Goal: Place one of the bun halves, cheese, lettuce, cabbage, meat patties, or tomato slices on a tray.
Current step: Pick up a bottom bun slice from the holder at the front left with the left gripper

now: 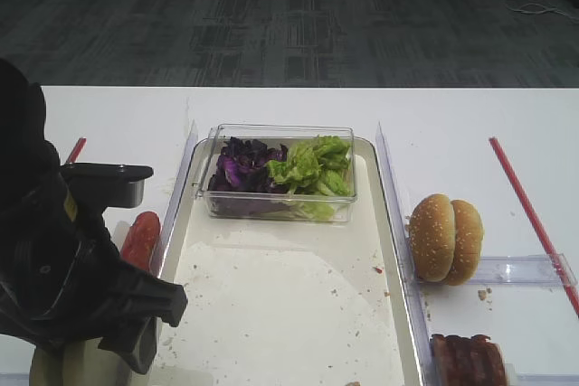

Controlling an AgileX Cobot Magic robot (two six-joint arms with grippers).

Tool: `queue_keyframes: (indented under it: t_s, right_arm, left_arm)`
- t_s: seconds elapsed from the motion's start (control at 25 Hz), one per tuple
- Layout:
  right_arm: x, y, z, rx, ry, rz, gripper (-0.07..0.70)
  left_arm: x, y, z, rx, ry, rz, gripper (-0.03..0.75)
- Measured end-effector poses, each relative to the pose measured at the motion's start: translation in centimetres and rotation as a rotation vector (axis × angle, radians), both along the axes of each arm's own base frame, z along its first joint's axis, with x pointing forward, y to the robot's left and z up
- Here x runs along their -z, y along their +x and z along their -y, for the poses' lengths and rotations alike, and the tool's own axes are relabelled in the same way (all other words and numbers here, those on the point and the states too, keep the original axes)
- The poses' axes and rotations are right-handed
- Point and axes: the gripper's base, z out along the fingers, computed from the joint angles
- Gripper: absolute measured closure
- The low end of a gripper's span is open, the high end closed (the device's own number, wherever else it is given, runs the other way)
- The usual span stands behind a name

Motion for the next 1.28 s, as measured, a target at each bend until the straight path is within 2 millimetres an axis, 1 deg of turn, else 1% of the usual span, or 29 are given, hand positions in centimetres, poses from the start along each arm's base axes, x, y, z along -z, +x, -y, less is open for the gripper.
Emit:
queue_keyframes:
  t_s: [0.12,0.24,0.28,0.32,0.36,0.4,0.64,0.72,0.8,1.04,1.12,1.28]
  right_arm:
    - [0.0,0.0,0.0,0.0,0.0,0.0,-0.026]
    - [0.0,0.0,0.0,0.0,0.0,0.0,-0.026]
    - [0.0,0.0,0.0,0.0,0.0,0.0,-0.026]
    - [0.0,0.0,0.0,0.0,0.0,0.0,-0.026]
    - [0.0,0.0,0.0,0.0,0.0,0.0,-0.026]
    - [0.0,0.0,0.0,0.0,0.0,0.0,-0.026]
    - [0.0,0.0,0.0,0.0,0.0,0.0,-0.026]
    - [0.0,0.0,0.0,0.0,0.0,0.0,-0.026]
    - [0.0,0.0,0.0,0.0,0.0,0.0,-0.026]
    - [0.0,0.0,0.0,0.0,0.0,0.0,-0.026]
    - [0.0,0.0,0.0,0.0,0.0,0.0,-0.026]
    - [0.0,0.0,0.0,0.0,0.0,0.0,-0.026]
  left_arm:
    - [0.6,0.2,0.1,0.002,0.017,-0.019,0.234]
    - [0.7,0.3,0.0,0.009,0.027,-0.015,0.267]
    - [0.7,0.3,0.0,0.007,0.031,-0.015,0.282]
    - [0.7,0.3,-0.2,0.005,0.052,-0.009,0.322]
    - [0.7,0.3,-0.2,0.005,0.052,-0.009,0.322]
    - [0.7,0.3,-0.3,0.004,0.062,-0.009,0.344]
    - [0.7,0.4,-0.5,0.007,0.089,0.001,0.536]
    - [0.7,0.4,-0.6,0.007,0.092,0.002,0.574]
    - [0.7,0.4,-0.6,0.007,0.092,0.002,0.589]
    - [0.5,0.4,-0.6,0.006,0.085,0.012,0.599]
    - [-0.1,0.2,-0.7,0.005,0.071,0.033,0.599]
    - [-2.2,-0.1,-0.9,0.003,0.025,0.106,0.601]
